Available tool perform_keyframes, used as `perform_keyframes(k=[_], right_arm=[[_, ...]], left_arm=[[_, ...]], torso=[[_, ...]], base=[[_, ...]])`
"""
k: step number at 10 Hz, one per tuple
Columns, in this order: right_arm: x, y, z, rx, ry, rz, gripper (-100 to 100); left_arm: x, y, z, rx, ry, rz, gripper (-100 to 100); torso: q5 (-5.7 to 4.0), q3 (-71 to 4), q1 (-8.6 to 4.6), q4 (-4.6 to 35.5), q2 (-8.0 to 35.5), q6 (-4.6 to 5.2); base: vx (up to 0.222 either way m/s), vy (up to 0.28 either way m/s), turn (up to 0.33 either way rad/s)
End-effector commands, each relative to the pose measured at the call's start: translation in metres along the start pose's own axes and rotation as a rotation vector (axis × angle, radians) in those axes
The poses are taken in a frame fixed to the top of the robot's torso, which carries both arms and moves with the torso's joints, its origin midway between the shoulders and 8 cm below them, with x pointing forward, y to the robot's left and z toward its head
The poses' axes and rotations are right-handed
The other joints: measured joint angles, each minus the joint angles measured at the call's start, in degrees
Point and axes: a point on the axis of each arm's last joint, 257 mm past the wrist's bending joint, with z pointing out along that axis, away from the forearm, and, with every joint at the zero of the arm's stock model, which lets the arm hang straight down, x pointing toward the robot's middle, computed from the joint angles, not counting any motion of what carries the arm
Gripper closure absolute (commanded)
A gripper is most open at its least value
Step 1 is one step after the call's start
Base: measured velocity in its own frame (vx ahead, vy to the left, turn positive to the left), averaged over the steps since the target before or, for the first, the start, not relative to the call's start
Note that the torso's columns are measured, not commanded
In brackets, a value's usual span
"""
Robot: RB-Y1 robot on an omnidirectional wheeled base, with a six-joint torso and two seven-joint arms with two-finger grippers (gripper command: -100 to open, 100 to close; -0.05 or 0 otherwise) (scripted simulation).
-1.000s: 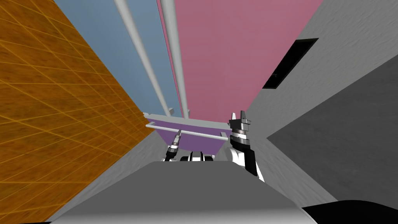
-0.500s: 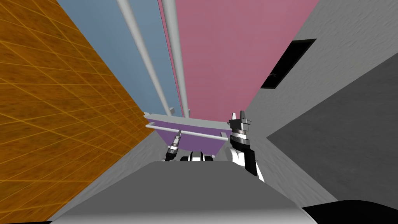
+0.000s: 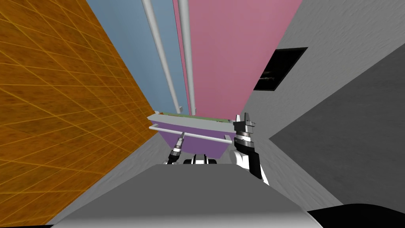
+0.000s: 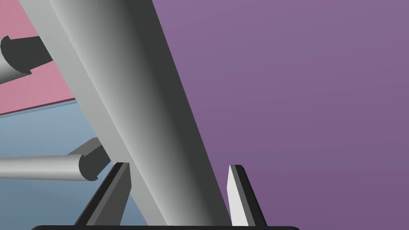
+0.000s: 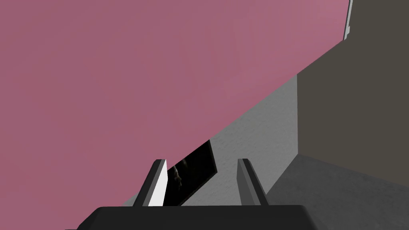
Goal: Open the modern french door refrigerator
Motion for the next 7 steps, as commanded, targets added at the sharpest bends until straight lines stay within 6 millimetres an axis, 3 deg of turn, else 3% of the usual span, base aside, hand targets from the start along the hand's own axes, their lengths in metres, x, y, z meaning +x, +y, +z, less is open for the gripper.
perform_keyframes(k=[1,4,7], right_arm=[[0.0,0.0,0.0,0.0,0.0,0.0,0],[0.0,0.0,0.0,0.0,0.0,0.0,0],[0.0,0.0,0.0,0.0,0.0,0.0,0]], left_arm=[[-0.001,-0.002,-0.003,0.0,0.005,0.0,100],[-0.001,-0.004,-0.003,0.004,0.008,-0.003,100],[-0.028,0.0,-0.021,-0.025,-0.068,0.022,100]], torso=[[0.05,0.2,0.1,0.0,0.2,-0.02],[0.04,0.2,0.04,0.0,0.2,-0.02],[0.05,0.1,-0.1,0.0,0.1,0.16]], base=[[-0.184,0.024,0.017],[-0.168,0.016,0.026],[-0.092,0.029,-0.26]])
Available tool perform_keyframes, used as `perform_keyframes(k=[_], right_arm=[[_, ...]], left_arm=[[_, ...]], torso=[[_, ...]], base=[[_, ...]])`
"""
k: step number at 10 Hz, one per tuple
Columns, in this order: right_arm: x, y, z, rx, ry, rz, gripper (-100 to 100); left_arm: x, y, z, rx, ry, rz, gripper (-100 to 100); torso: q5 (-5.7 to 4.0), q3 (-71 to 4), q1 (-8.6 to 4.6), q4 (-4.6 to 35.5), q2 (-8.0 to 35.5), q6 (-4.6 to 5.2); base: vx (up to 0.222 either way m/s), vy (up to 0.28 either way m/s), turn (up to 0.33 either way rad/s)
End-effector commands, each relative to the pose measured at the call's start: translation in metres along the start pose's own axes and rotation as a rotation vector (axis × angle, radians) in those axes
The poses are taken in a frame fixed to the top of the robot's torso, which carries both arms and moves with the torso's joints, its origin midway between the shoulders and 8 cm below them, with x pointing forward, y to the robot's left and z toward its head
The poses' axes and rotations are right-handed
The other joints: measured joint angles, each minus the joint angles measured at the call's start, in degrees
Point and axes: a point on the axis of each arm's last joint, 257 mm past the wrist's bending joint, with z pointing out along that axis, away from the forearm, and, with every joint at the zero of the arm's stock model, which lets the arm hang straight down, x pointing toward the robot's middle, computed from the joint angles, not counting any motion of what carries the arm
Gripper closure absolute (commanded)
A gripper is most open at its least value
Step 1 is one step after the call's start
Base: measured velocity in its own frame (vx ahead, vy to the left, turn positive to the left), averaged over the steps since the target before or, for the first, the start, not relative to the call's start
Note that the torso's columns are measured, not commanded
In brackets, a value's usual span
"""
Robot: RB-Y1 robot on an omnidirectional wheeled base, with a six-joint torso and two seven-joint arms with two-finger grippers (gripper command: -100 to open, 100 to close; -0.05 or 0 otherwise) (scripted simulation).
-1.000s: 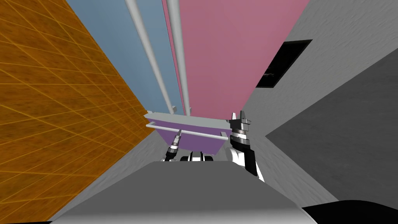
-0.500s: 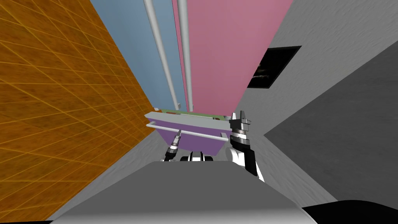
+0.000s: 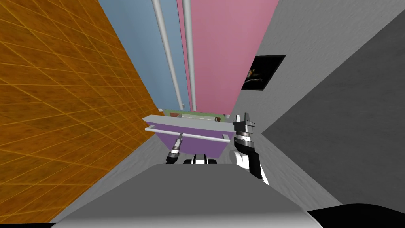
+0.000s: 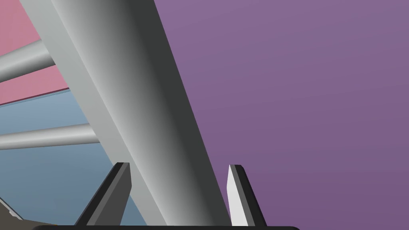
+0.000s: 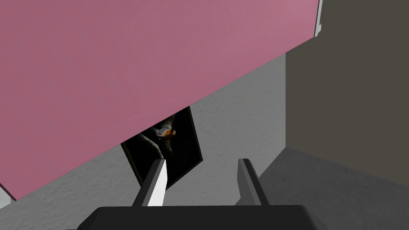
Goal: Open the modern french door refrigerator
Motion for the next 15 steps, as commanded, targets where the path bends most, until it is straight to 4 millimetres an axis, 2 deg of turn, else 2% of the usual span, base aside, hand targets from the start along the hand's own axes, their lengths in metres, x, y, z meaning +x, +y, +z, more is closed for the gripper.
perform_keyframes(k=[1,7,8,12,13,15], right_arm=[[0.0,0.0,0.0,0.0,0.0,0.0,0],[0.0,0.0,0.0,0.0,0.0,0.0,0],[0.0,0.0,0.0,0.0,0.0,0.0,0],[0.0,0.0,0.0,0.0,0.0,0.0,0],[0.0,0.0,0.0,0.0,0.0,0.0,0],[0.0,0.0,0.0,0.0,0.0,0.0,0]], left_arm=[[-0.022,0.001,-0.014,-0.019,-0.063,0.022,100],[-0.077,0.003,-0.056,-0.076,-0.204,0.098,100],[-0.073,0.003,-0.051,-0.068,-0.192,0.085,100],[-0.076,-0.003,-0.065,-0.07,-0.193,0.093,100],[-0.084,-0.007,-0.052,-0.067,-0.193,0.088,-100],[-0.092,-0.011,-0.043,-0.068,-0.194,0.089,-100]], torso=[[0.04,0.1,0.06,0.0,0.1,-0.07],[-0.03,0.1,0.04,0.0,0.2,-0.13],[-0.04,0.1,0.04,0.0,0.1,-0.1],[-0.01,0.2,0.21,0.1,0.4,-0.29],[-0.06,0.2,0.09,0.1,0.3,-0.25],[-0.1,-0.2,0.2,0.1,-0.3,-0.09]], base=[[-0.115,0.029,-0.308],[-0.122,0.006,-0.283],[-0.062,0.0,-0.052],[-0.173,-0.026,0.032],[-0.123,-0.05,0.005],[-0.025,-0.024,-0.014]])
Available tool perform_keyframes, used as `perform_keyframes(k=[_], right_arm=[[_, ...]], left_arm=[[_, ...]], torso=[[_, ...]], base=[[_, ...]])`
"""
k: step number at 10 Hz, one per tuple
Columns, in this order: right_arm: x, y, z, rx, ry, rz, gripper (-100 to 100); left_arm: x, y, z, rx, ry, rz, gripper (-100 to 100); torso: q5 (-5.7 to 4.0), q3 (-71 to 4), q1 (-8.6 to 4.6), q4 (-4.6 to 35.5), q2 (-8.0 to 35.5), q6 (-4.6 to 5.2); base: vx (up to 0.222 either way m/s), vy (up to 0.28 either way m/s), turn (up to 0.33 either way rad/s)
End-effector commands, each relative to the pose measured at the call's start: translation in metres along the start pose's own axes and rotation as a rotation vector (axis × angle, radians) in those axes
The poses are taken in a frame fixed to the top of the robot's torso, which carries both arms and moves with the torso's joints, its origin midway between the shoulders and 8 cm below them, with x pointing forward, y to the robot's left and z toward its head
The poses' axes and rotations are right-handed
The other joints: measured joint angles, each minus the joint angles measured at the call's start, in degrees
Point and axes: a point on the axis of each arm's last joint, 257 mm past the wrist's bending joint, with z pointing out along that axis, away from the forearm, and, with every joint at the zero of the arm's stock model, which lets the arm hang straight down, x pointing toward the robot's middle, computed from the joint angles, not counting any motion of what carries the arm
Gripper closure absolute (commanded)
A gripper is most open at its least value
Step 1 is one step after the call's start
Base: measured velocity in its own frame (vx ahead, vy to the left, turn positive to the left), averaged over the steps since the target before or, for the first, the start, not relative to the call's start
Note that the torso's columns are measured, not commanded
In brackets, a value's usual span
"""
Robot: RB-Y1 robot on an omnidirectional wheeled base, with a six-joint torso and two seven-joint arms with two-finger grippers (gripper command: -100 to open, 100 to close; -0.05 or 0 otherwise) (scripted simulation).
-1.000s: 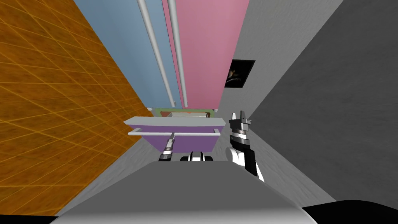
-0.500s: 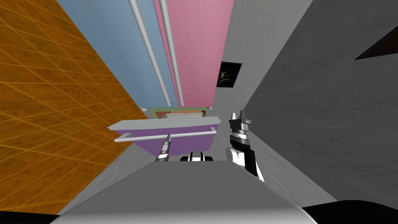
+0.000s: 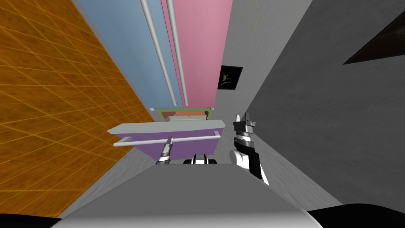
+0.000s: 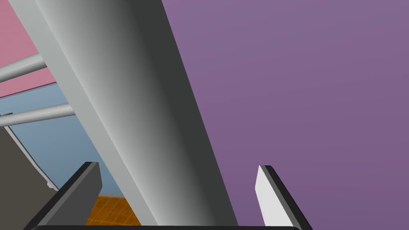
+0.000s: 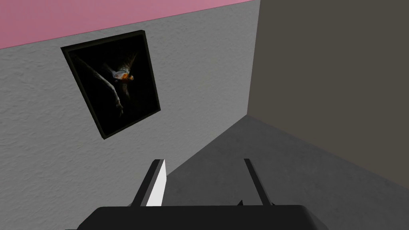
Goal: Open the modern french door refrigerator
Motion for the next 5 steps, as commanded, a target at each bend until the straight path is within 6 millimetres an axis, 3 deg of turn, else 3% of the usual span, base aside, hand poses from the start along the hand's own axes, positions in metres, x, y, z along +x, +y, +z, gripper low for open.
perform_keyframes(k=[1,5], right_arm=[[0.0,0.0,0.0,0.0,0.0,0.0,0],[0.0,0.0,0.0,0.0,0.0,0.0,0]], left_arm=[[-0.009,-0.01,0.016,0.006,-0.003,0.0,-100],[-0.023,-0.022,0.036,0.006,-0.006,-0.001,-100]], torso=[[0.06,0.0,0.01,-0.1,0.0,-0.02],[-0.24,0.5,-0.29,0.4,0.9,-0.13]], base=[[0.001,-0.015,-0.012],[-0.023,-0.024,-0.011]])
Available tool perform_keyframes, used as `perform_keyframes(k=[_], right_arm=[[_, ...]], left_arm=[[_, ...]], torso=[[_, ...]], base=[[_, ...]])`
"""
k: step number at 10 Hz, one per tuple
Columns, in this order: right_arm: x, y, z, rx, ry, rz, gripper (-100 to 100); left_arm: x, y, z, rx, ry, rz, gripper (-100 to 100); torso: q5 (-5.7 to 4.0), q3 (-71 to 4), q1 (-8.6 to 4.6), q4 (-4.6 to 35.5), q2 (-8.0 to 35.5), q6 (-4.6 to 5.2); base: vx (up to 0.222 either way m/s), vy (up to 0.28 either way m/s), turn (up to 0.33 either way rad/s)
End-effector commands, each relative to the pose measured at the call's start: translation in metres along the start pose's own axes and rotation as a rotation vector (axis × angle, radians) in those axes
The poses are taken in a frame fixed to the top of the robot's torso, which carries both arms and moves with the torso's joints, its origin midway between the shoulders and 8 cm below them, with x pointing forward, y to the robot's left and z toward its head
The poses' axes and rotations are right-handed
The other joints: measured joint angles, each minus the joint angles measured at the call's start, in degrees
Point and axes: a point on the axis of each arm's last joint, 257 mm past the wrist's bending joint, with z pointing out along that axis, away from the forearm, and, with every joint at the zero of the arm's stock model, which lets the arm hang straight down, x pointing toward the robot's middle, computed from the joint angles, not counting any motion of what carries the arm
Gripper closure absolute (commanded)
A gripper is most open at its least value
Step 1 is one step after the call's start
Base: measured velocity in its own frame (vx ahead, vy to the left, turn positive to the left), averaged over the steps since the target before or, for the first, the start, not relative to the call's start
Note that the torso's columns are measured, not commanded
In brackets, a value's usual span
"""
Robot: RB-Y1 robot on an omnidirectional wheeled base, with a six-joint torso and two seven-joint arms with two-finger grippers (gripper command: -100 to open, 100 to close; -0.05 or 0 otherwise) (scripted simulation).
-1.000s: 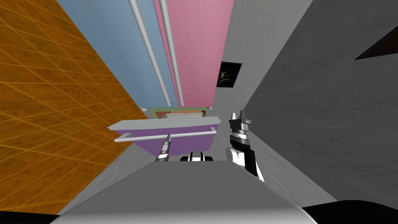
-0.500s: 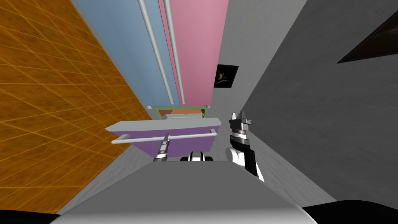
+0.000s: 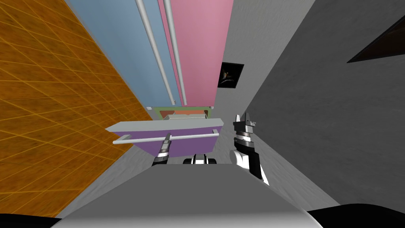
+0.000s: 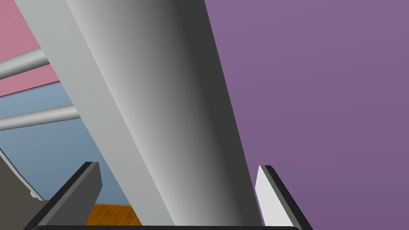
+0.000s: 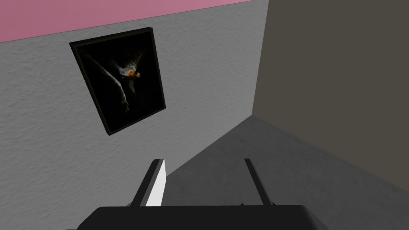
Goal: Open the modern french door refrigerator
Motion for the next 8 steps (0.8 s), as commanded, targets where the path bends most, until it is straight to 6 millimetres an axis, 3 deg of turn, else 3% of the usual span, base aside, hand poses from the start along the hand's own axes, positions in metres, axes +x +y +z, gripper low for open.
perform_keyframes(k=[1,2,3,8], right_arm=[[0.0,0.0,0.0,0.0,0.0,0.0,0],[0.0,0.0,0.0,0.0,0.0,0.0,0],[0.0,0.0,0.0,0.0,0.0,0.0,0],[0.0,0.0,0.0,0.0,0.0,0.0,0]], left_arm=[[-0.01,-0.015,0.016,0.017,-0.005,0.002,-100],[-0.005,-0.003,0.005,-0.017,0.001,-0.004,-100],[-0.005,0.0,0.004,-0.028,0.001,-0.006,0],[-0.003,0.01,-0.002,-0.059,0.004,-0.008,0]], torso=[[-0.13,0.0,-0.11,0.1,0.1,-0.02],[-0.25,0.1,-0.18,0.2,0.2,-0.04],[-0.1,0.0,-0.14,0.1,0.1,0.0],[0.27,-0.2,0.18,-0.3,-0.4,0.1]], base=[[-0.041,-0.02,-0.007],[-0.014,-0.004,-0.005],[0.0,0.0,0.0],[0.0,0.0,0.0]])
